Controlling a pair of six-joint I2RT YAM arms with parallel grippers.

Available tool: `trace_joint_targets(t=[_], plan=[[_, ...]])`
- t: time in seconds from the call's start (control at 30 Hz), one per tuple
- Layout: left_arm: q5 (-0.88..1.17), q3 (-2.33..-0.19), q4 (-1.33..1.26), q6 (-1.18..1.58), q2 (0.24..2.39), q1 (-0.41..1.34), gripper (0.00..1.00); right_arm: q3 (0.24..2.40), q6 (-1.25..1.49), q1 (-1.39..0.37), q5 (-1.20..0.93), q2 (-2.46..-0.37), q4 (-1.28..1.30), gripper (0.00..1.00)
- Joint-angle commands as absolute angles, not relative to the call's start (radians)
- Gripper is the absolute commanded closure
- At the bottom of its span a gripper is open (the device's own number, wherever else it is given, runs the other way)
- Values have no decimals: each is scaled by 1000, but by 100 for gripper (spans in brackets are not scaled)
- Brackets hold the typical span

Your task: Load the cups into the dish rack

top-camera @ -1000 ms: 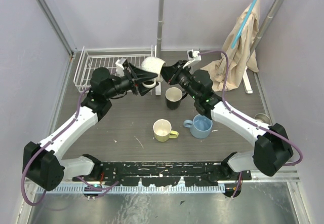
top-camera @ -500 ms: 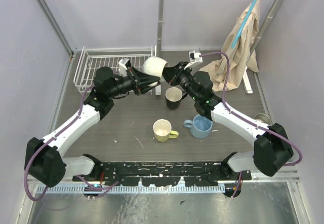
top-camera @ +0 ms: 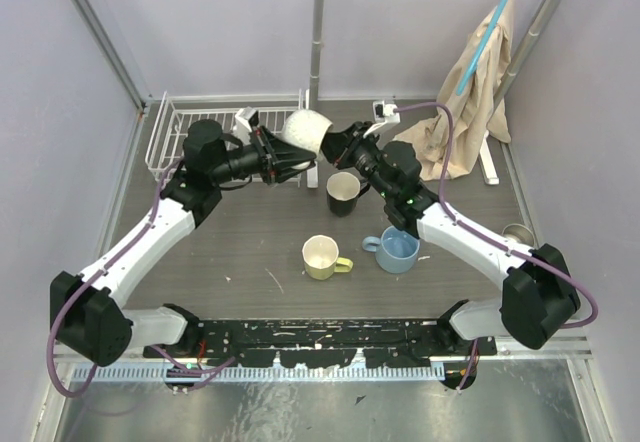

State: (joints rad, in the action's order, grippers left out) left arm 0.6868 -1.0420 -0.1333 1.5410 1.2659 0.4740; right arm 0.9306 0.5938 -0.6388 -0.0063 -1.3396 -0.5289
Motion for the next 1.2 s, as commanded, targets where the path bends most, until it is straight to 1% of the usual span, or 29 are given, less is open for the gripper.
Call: trace_joint_targets(t=[0.0,0.07,0.17,0.2,0.27,0.33,0.43,0.63,0.9,1.03,1.17], plan=[[657,-1049,-183,1486,1238,433,100,945,513,-660,-63,-1292,-570,73],[653,-1041,-192,1483,1230,426,100,943,513,-659,-55,-1292,-565,59],[648,-1037,-189,1457,1222,416,100,938,513,-659,-37,-1289,-562,45],[647,-1035,-185,1447,1218,410,100,938,513,-660,-30,-1287,-560,42],[640,-1027,-174,1426,1210,401,100,937,510,-660,-20,-1284,-558,40],[633,-1025,-152,1385,1203,389,100,934,508,-660,-3,-1278,-552,37],[609,-1055,-19,1270,1195,369,100,925,498,-655,22,-1263,-532,35],[488,-1285,333,923,1296,351,100,865,470,-630,83,-1184,-476,34],[203,-1456,487,604,1423,342,100,805,424,-601,119,-1085,-387,33],[109,-1559,542,452,1524,327,100,798,393,-590,143,-1048,-338,33],[32,-1631,522,359,1621,297,100,809,369,-581,158,-1026,-289,33]])
